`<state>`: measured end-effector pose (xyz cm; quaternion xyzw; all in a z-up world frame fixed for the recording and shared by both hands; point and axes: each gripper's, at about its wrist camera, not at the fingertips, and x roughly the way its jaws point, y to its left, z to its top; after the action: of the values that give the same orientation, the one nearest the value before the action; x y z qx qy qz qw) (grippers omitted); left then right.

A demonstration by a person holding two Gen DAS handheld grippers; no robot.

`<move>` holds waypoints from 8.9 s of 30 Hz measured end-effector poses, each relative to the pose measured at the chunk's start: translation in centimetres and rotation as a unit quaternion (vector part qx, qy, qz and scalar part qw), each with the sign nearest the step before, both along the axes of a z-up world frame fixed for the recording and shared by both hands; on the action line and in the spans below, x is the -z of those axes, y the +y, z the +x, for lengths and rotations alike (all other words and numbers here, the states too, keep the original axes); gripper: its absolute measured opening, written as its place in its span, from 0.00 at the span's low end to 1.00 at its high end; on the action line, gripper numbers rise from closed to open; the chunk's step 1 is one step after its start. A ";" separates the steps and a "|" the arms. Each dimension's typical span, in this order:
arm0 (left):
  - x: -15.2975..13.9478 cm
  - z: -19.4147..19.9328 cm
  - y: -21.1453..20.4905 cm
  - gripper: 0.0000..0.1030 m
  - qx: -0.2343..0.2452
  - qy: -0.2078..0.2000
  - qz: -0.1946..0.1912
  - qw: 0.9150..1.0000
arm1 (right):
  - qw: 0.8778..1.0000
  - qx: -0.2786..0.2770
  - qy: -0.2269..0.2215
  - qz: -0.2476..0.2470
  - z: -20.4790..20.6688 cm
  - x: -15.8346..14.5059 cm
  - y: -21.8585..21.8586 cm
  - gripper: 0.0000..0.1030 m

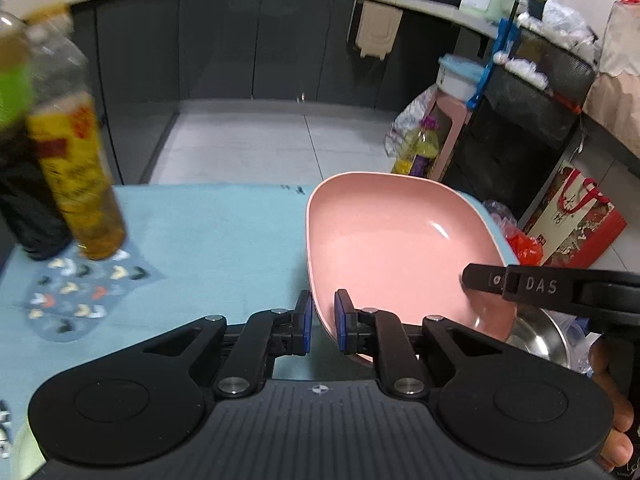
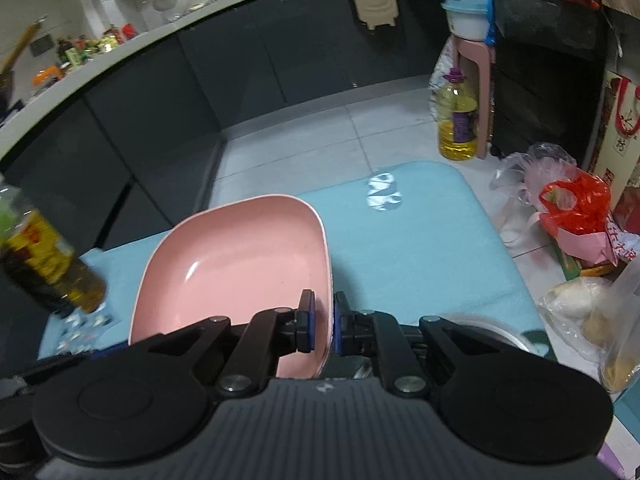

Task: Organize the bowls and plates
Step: 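Lift the pink dish and carry it over the green plate, then lower the pink dish onto the green plate and open both grippers, then reach both grippers toward the steel bowl on the cloth, then close both grippers on the steel bowl rim and lift it, then carry the steel bowl over the pink dish on the stack, then lower the steel bowl into the pink dish and open both grippers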

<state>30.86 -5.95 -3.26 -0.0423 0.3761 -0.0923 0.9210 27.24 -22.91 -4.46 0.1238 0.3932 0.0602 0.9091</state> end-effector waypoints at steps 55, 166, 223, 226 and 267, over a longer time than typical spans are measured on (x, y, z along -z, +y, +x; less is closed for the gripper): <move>3.5 -15.8 20.1 0.13 -0.052 0.050 -0.021 0.997 | 0.971 -0.188 0.070 -0.130 -10.8 2.1 20.8 0.10; -0.8 -6.5 -6.0 0.20 0.106 0.041 0.003 0.994 | 0.999 0.036 -0.008 0.026 -9.9 0.0 -4.6 0.10; 0.9 -15.9 19.6 0.21 -0.080 0.049 -0.027 0.995 | 0.970 -0.204 0.042 -0.128 -11.6 1.7 19.8 0.16; 1.0 -15.9 19.7 0.21 -0.087 0.054 -0.028 0.994 | 0.971 -0.200 0.042 -0.126 -11.5 1.5 19.4 0.19; 3.7 -15.3 21.2 0.37 -0.117 0.055 -0.096 0.987 | 0.976 -0.165 0.142 0.012 -8.8 3.0 15.9 0.43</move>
<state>15.52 15.21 -7.01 -0.1791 0.4077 -0.0174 0.8952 18.45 -7.01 -7.48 0.0756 0.5324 0.1957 0.8201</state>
